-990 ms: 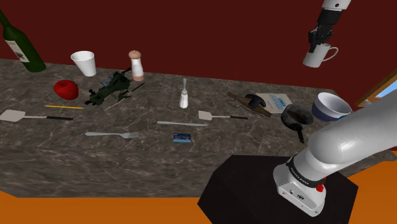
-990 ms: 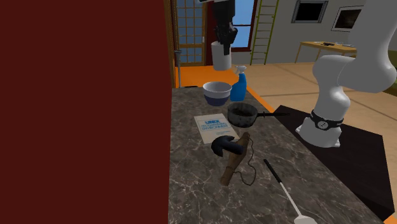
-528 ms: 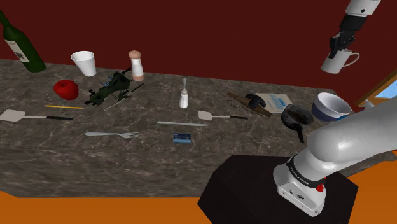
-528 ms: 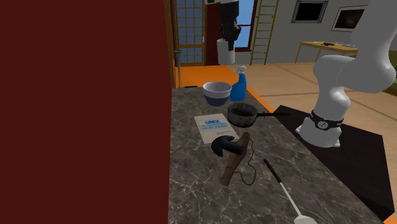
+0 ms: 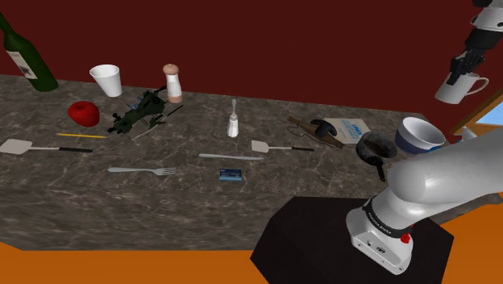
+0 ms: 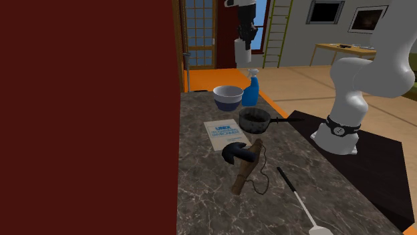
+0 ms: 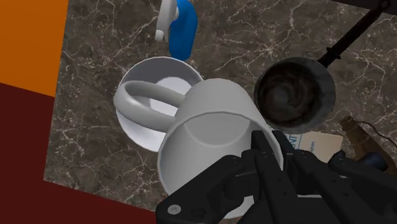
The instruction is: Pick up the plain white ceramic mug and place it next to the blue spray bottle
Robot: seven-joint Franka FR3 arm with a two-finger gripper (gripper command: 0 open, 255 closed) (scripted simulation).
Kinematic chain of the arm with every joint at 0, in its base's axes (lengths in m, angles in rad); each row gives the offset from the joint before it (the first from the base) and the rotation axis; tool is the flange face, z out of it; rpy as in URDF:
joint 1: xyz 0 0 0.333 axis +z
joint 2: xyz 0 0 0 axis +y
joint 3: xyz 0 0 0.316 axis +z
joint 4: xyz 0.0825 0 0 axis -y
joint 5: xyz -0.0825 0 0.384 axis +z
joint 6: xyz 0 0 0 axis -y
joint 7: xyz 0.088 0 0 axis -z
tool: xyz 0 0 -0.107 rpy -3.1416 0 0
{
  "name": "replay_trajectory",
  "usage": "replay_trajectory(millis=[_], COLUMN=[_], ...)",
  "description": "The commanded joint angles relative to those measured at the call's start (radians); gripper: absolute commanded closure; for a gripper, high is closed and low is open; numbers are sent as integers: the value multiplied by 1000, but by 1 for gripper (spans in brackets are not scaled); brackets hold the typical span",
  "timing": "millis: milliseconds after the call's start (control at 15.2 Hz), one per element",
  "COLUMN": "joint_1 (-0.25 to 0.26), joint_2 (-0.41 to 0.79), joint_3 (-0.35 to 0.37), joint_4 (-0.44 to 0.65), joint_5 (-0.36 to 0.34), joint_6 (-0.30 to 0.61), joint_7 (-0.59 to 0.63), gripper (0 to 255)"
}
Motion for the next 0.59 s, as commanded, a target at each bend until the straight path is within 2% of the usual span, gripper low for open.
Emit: replay_trajectory(millis=[0,528], joint_1=[-19,-84], joint_2=[6,64], joint_3=[-36,-182], joint_4=[8,71], joint_5=[-11,-21], joint_6=[9,43], joint_7=[-54,-268], gripper=[255,255])
